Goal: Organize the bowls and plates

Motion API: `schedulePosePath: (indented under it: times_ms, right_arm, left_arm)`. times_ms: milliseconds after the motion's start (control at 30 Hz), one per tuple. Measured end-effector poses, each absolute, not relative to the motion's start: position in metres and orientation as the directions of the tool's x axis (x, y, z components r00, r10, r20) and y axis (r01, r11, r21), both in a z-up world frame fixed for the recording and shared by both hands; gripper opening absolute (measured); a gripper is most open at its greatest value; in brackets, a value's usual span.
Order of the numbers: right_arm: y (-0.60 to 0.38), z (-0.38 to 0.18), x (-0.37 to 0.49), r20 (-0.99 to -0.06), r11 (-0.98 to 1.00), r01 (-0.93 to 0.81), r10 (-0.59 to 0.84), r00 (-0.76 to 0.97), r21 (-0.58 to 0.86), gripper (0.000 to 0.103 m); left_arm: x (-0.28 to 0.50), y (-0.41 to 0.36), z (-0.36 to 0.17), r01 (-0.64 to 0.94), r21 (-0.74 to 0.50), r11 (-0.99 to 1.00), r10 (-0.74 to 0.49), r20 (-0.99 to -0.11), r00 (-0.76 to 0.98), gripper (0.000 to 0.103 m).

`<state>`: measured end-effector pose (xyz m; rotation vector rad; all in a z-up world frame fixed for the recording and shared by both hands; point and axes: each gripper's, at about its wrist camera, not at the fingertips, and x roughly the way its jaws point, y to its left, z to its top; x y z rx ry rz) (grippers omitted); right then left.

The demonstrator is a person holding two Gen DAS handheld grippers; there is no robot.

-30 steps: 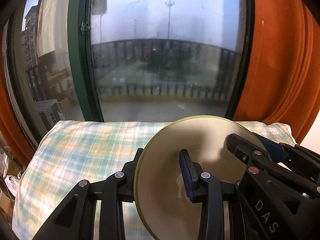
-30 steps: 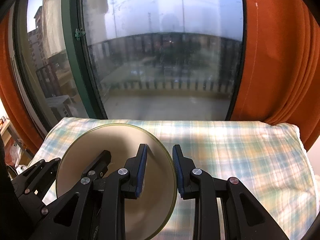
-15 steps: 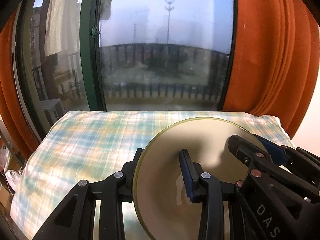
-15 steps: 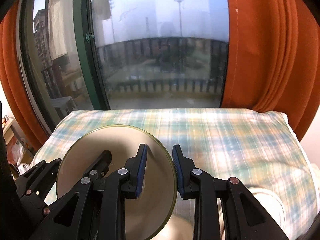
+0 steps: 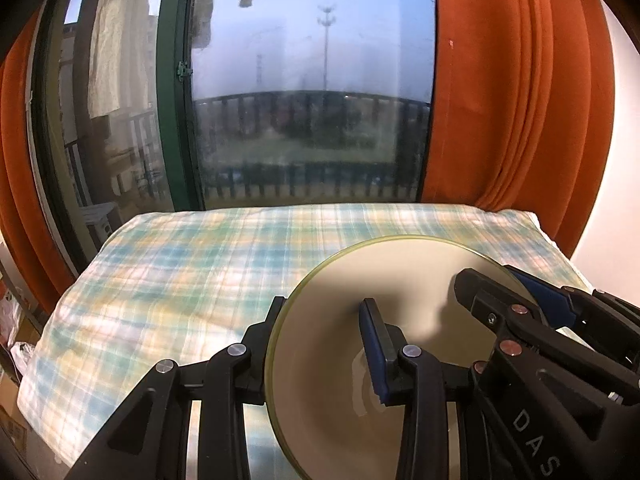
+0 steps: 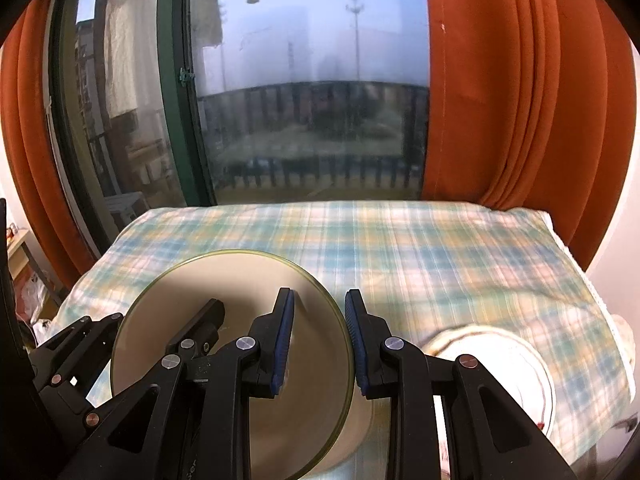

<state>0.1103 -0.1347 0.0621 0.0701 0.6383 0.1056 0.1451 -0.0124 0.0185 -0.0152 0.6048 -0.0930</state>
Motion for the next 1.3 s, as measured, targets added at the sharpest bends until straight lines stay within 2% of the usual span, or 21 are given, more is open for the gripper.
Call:
schedulePosePath:
  times_ms: [433, 967, 1300]
  right_arm:
    - [-0.144, 0.022, 0.079, -0.625, 0.993, -0.058, 0.11, 0.773, 0.103, 0.03]
    - [-0.134, 0.021, 0.096, -0.622, 0.989, -0.085, 0.141, 0.77, 0.119, 0.03]
    - [-0.137, 0.017, 0.115, -0.644, 0.989, -0.069, 0.138, 0.752, 0.131, 0.03]
  left_arm:
    - [0.119, -0.028, -0.018, 0.081, -0.031, 0.996, -0.084, -0.588, 0.804, 0.036]
    - [0.132, -0.015, -0.02, 0.051, -0.047, 0.998, -0.069, -0.598, 0.799, 0.036]
    - [0.149, -0.02, -0.024, 0.073, -0.082, 0.994, -0.108, -0.617, 0.779, 0.036]
